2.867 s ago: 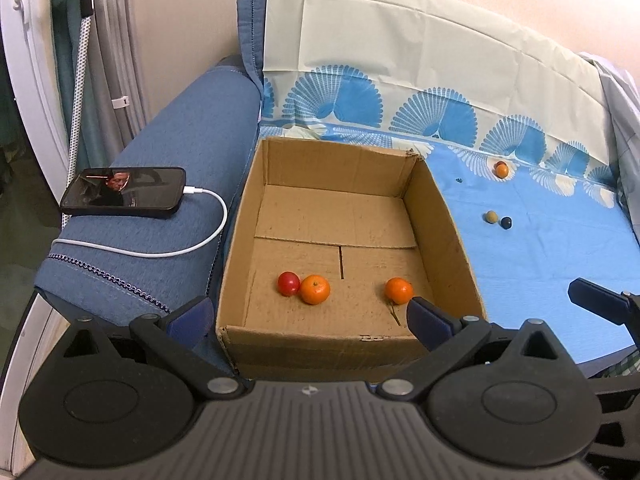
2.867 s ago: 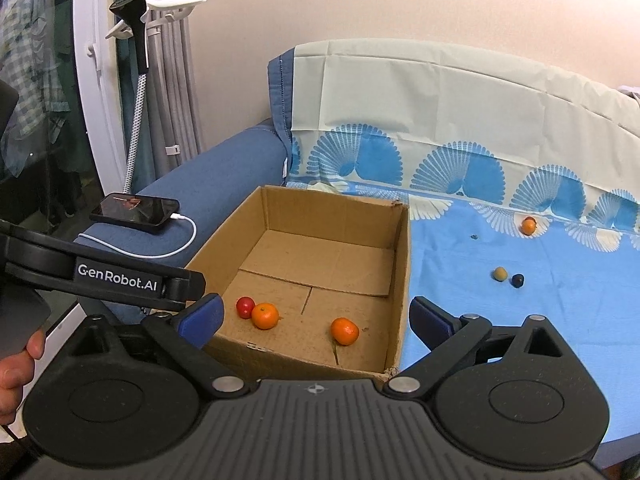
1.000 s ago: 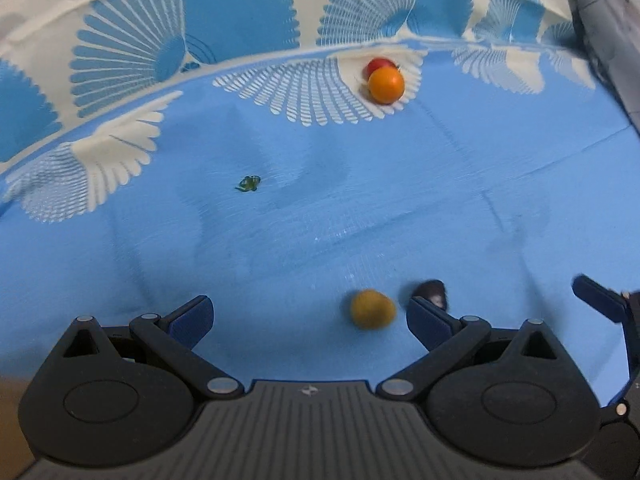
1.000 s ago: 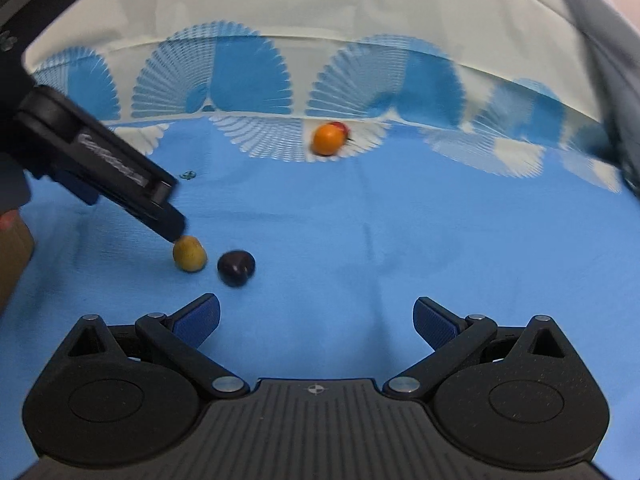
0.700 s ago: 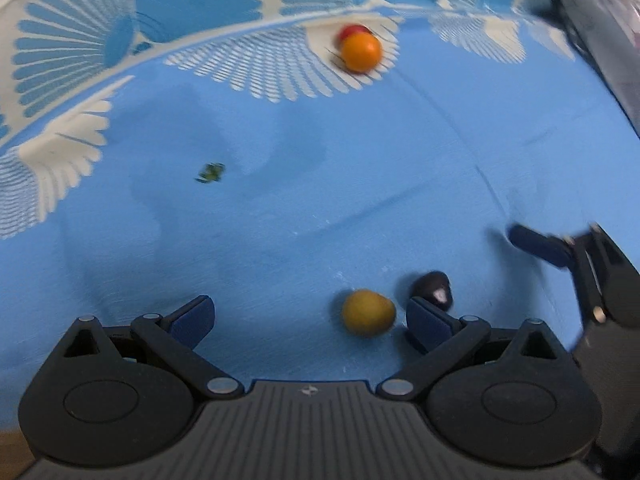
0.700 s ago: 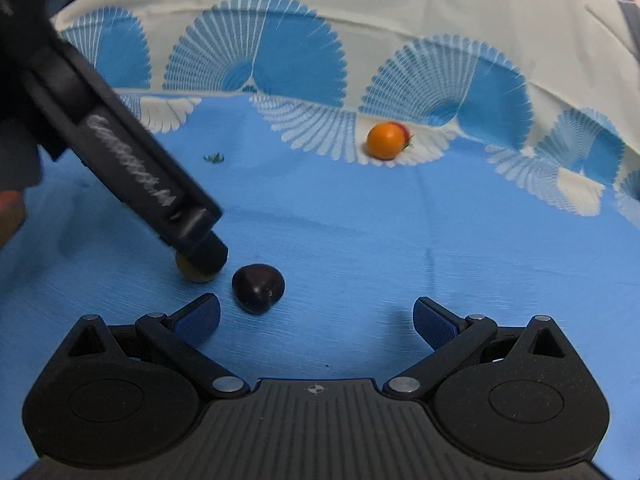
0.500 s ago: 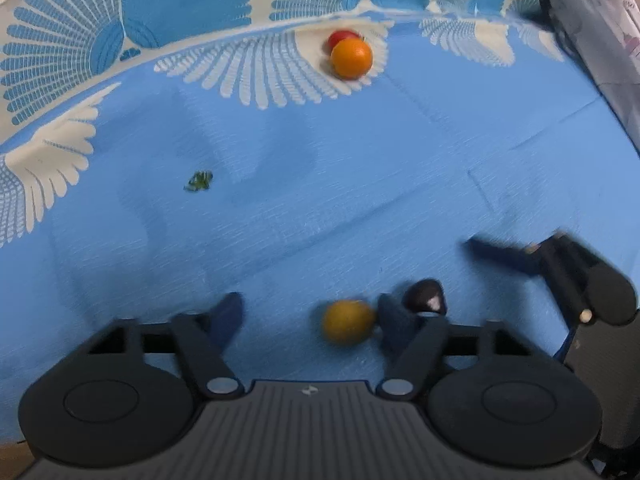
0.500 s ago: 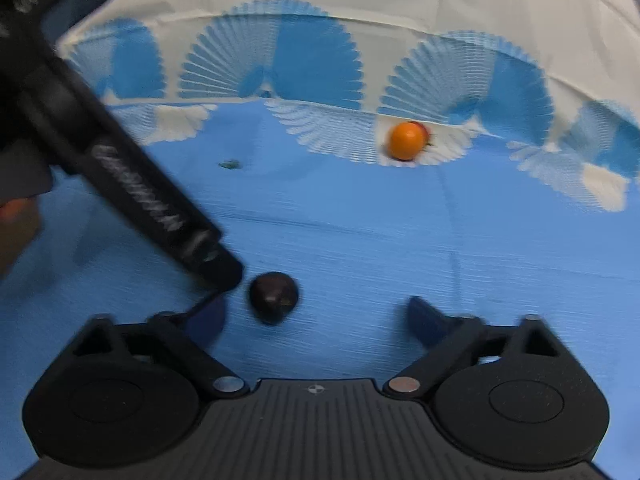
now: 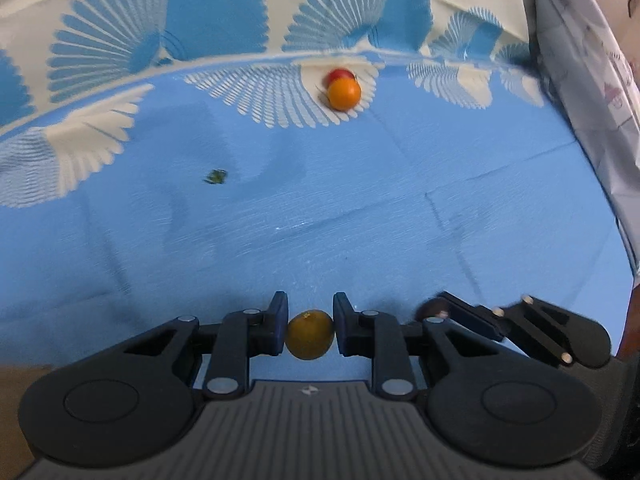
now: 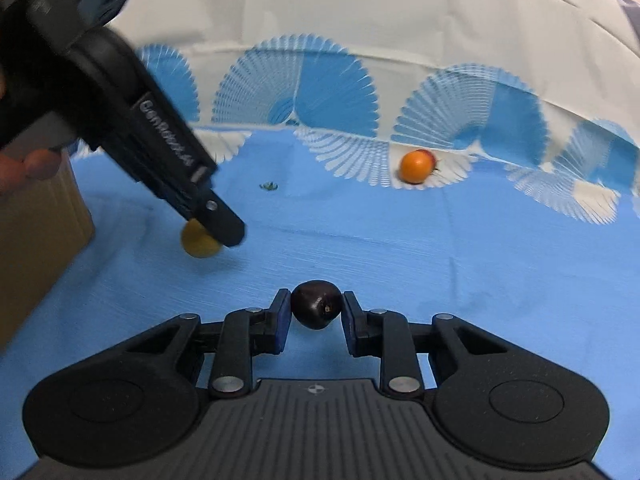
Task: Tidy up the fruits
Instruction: 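Carry the yellow fruit and dark plum over the box with both tools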
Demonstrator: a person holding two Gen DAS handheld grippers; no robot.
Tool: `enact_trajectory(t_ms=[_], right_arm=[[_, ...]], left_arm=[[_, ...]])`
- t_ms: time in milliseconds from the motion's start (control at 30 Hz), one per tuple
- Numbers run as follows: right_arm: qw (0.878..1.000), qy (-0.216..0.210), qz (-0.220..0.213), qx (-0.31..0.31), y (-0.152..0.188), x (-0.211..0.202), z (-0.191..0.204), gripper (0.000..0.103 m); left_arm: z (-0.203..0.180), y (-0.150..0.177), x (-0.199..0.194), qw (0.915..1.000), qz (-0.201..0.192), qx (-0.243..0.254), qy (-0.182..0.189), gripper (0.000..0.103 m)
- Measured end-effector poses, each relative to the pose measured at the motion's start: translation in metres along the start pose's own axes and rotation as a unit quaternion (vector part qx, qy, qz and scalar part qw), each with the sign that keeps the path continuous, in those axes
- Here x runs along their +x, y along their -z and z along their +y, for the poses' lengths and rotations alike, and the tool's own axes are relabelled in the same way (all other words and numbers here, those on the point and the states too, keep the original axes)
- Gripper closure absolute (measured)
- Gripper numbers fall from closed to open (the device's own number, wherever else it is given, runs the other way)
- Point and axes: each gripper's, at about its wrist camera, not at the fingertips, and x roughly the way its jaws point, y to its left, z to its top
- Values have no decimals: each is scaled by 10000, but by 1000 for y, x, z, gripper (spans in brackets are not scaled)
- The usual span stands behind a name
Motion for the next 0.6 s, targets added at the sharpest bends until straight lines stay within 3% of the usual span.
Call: enact_trajectory(t_ms=[267, 467, 600], right_arm=[[9974, 108, -389, 589, -17, -94, 28, 75], [9964, -196, -569, 603, -37, -157, 79, 75], [9973, -328, -543, 372, -46, -169, 127, 75]], left_arm=[[3, 35, -104, 9978, -449, -421, -225, 79], [16, 75, -188, 9935, -759, -779, -331, 79], [30, 102, -227, 9906, -917, -889, -495, 79]])
